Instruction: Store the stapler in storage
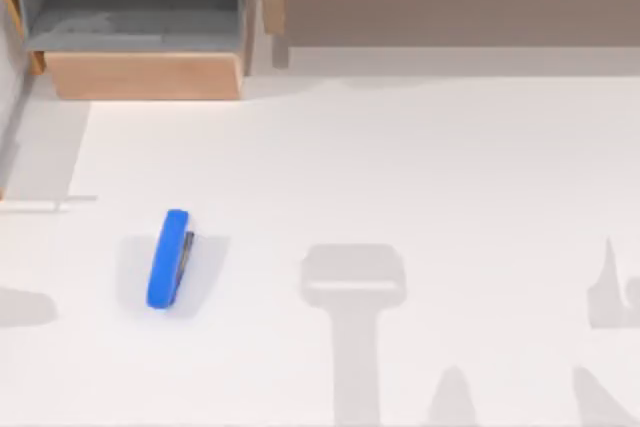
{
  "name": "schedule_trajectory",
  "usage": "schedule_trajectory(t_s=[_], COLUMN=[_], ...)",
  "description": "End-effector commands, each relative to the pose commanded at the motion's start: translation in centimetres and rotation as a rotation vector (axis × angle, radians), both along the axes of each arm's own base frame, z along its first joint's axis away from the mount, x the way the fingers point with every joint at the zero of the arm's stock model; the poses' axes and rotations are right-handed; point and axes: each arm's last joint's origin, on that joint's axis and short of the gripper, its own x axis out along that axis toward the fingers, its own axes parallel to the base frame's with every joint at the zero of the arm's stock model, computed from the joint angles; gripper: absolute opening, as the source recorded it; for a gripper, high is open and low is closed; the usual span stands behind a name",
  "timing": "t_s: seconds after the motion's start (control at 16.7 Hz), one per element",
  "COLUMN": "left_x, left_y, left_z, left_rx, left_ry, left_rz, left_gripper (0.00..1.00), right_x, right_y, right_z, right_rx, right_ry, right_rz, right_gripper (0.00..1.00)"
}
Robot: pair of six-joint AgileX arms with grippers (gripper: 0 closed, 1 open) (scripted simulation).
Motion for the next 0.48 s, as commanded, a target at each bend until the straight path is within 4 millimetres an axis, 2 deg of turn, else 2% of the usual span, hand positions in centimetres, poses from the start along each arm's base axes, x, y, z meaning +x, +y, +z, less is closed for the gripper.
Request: schedule_trajectory(t_s=[0.24,0.48], left_x=[-0.07,-0.07], left_y=[0.00,0.00], left_z=[0.01,0.01], left_rx=[0.001,0.001], left_ry=[-0.001,-0.001], left_rz=[0.000,0.000], left_gripper=[0.00,0.30], right_x=[0.00,0.00], right_y=[0.00,0.00], right_z=[0.00,0.00], right_rx=[0.000,0.000], right_ry=[0.000,0.000], right_rz=[0.000,0.000], right_gripper=[1.00,1.00])
